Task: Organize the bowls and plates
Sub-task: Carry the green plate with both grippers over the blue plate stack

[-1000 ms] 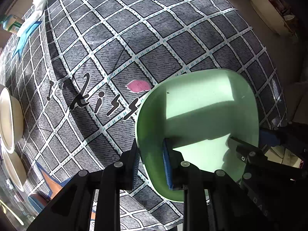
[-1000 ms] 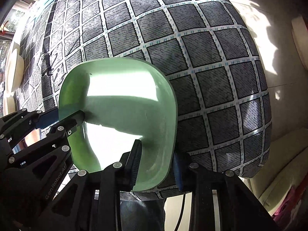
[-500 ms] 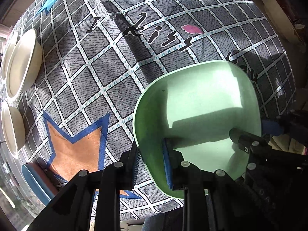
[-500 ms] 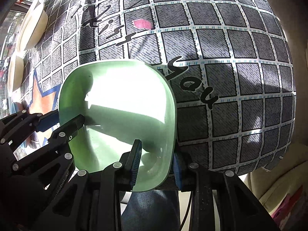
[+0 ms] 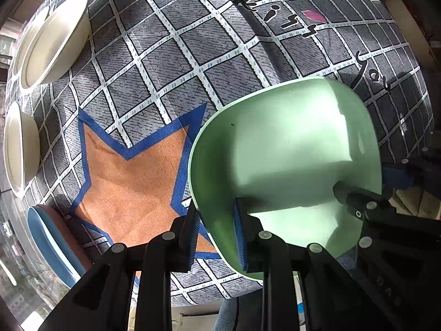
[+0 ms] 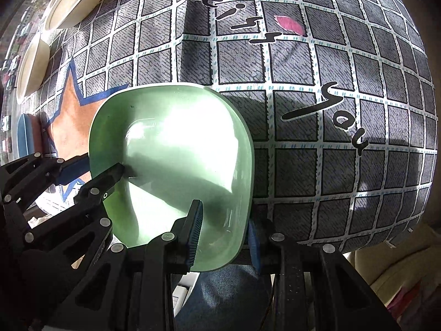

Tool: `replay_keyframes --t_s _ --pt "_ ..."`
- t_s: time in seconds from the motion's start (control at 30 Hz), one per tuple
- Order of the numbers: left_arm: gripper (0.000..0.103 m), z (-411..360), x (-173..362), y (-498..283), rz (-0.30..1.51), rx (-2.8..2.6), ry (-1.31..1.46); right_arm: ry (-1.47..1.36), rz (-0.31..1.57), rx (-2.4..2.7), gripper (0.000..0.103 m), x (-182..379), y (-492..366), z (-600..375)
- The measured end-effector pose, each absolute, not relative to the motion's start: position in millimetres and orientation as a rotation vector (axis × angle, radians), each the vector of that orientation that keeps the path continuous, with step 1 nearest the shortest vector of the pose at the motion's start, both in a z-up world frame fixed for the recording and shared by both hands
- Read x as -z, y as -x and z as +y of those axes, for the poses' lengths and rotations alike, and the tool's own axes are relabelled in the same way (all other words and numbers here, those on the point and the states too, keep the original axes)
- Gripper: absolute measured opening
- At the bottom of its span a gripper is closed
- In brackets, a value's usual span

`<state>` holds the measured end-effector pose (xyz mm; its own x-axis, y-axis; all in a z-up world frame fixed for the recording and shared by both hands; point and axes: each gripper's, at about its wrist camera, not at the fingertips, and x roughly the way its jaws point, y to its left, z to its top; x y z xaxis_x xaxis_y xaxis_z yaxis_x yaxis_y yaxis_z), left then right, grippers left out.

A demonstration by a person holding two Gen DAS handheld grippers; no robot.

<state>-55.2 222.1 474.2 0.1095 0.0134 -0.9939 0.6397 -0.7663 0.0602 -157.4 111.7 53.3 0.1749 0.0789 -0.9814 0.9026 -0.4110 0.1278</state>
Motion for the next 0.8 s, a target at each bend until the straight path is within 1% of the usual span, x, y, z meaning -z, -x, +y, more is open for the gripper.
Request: replay_keyframes --t_s 0.07,0.2,0.33,0.43,0.77,0.8 --pt "0.025 228.3 -476.3 60.9 0.639 1.706 -1.899 -1.675 0.965 1.311 0.034 -49.1 144.5 116.0" --pt "0.025 216.7 -469.0 46.9 0.636 1.721 -1.889 -1.693 0.976 1.295 0.034 -47.2 141.7 123.2" --pt "0.025 225.6 -472.1 34.7 0.683 1.715 -1.876 -1.684 0.989 1.282 0.034 -51.2 141.4 115.3" --pt "0.026 236.3 -486.5 38.7 0.695 1.707 -1.87 -1.669 0.99 1.274 0.034 -59.9 134.3 107.9" --pt "0.026 215.0 -511.9 21.8 0.738 1.682 -1.756 -1.608 0.978 1.245 0.034 -98.1 105.2 73.1" --pt "0.026 204.9 -512.1 1.9 0.742 1.68 -1.742 -1.598 0.98 1.242 0.034 -101.3 99.6 68.4"
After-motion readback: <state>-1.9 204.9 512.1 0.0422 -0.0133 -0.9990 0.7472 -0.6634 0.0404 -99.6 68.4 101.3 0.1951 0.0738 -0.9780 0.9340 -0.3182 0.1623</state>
